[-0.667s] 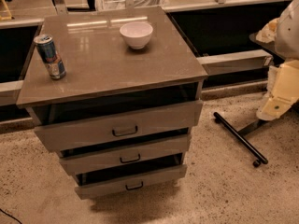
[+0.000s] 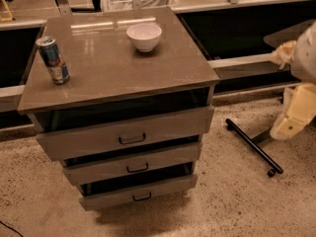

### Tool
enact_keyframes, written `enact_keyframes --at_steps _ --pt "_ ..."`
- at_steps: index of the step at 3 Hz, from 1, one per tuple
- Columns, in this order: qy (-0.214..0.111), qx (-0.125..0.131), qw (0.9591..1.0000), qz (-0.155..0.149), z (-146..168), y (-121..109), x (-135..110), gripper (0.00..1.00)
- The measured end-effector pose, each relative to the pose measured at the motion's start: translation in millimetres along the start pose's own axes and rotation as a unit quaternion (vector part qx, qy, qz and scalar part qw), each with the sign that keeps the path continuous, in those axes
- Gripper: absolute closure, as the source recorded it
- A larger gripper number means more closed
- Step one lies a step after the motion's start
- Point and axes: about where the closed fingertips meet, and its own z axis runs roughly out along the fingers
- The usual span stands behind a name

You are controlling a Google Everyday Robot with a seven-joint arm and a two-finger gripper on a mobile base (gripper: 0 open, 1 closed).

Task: Open bottom drawer

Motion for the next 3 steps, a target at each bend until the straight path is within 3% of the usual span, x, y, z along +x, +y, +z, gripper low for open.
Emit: enact_keyframes --at_steps 1,2,3 --pt "-0.081 -0.041 0.9954 0.030 71 10 49 0.00" --pt "-0.142 -0.086 0.9858 0.025 148 49 108 0.00" --pt "-0.142 -0.082 0.9865 0.004 146 48 104 0.00"
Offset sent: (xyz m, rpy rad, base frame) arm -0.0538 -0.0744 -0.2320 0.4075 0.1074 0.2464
